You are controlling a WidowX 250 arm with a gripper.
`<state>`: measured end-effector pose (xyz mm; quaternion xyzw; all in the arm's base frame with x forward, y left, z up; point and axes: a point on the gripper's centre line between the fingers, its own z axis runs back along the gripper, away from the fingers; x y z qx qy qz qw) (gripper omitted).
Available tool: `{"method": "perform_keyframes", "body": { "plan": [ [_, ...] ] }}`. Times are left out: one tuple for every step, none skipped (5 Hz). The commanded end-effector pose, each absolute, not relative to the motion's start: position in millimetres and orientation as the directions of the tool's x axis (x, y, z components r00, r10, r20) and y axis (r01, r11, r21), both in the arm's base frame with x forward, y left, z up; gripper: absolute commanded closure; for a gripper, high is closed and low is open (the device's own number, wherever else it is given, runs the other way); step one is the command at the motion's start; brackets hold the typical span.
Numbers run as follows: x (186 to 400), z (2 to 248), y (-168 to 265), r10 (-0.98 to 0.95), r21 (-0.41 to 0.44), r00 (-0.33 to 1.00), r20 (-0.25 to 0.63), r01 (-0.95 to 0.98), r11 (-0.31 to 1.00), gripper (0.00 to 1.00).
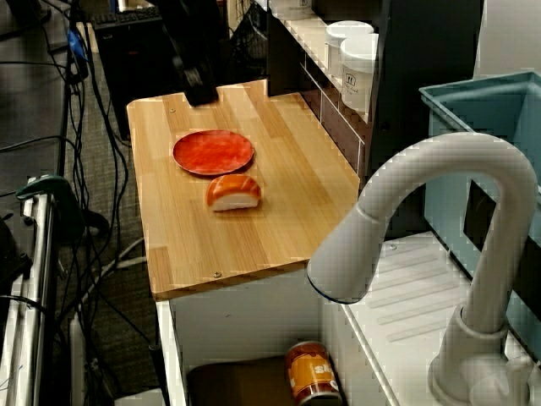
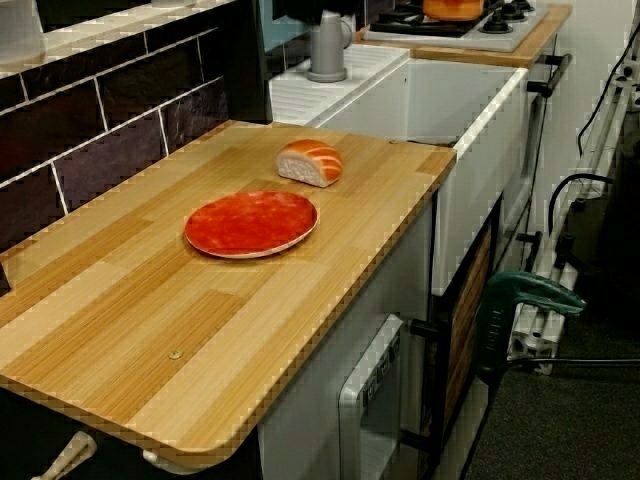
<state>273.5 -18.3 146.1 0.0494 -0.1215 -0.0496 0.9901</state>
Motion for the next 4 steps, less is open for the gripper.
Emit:
{"method": "perform_keyframes", "body": {
  "plan": [
    [288.5, 122.9, -18.9, -0.069, 0.15, 0.961, 0.268, 0.029, 0.988, 0.0],
    [285.9, 108.7, -16.3, -0.108, 0.165, 0.976, 0.189, 0.077, 0.983, 0.0],
    [275.7, 100.5, -8.7, -0.187, 0.151, 0.968, 0.17, 0.162, 0.975, 0.0],
    [265.7, 94.1, -5.5, -0.285, 0.097, 0.941, 0.182, 0.271, 0.958, 0.0]
  ]
}}
